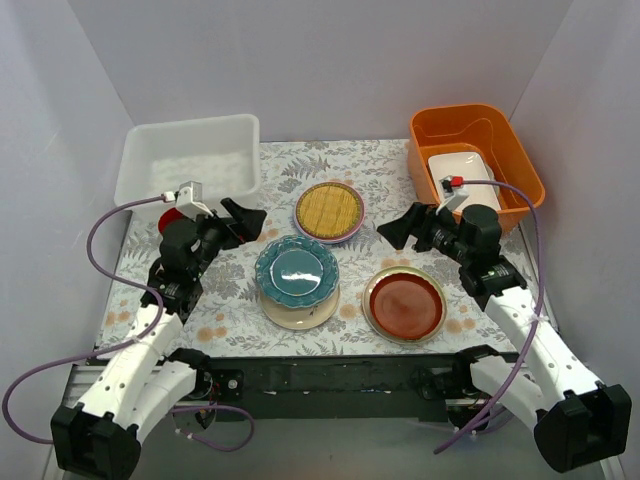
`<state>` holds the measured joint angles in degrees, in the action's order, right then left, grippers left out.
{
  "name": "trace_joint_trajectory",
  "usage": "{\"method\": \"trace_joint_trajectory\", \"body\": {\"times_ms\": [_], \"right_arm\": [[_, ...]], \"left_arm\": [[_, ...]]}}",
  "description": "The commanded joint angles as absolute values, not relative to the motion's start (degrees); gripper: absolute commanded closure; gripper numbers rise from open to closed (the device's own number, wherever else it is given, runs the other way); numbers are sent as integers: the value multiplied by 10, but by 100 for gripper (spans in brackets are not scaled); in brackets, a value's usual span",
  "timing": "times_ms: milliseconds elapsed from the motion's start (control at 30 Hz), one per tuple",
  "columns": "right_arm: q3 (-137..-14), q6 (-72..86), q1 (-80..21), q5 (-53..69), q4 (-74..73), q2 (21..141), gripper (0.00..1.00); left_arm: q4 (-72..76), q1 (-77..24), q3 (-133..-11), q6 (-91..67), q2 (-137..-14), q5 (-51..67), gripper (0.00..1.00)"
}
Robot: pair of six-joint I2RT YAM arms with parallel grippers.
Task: Place the plates into the plastic bin on the countertop
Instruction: Pick up the plate at the center of the board.
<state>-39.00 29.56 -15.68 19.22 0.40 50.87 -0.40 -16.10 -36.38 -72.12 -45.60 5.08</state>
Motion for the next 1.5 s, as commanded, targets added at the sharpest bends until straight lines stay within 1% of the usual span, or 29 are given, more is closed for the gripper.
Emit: {"method": "trace_joint_trajectory", "body": {"times_ms": [0,167,300,400,467,567,667,700,767,967,1133,1200,1267,1467], "right_arm": [[-434,263,-210,189,17,534,2],[-439,261,-251,209,41,591,3],[-446,268,-269,231,62,633,4],[-447,272,-284,230,71,663,4],[-445,279,-290,252,89,688,5],[-446,285,-304,265,98,722,8],[-455,291,-316,273,107,755,15],[-458,293,-318,276,109,763,19],[-466,292,-327,279,110,785,21],[-479,296,-335,276,107,839,32],[-481,304,-337,267,113,873,35],[-484,305,-338,265,113,881,37],[-486,306,-339,266,115,893,37],[-488,316,-342,269,132,918,43]], "left_arm": [[-61,-162,-387,-728,-499,83,2],[-112,-162,-421,-742,-568,108,2],[-121,-161,-420,-752,-585,141,2],[-136,-161,-414,-769,-582,138,2],[-155,-161,-410,-776,-582,133,2],[-184,-161,-412,-785,-588,125,2],[-201,-161,-412,-788,-592,122,2],[-206,-161,-413,-788,-592,120,2],[-214,-161,-410,-793,-593,116,2],[-211,-161,-389,-803,-572,107,2],[-213,-161,-378,-803,-569,111,9],[-213,-161,-375,-805,-571,110,20],[-209,-161,-374,-806,-572,111,21],[-213,-161,-372,-809,-583,111,22]]}}
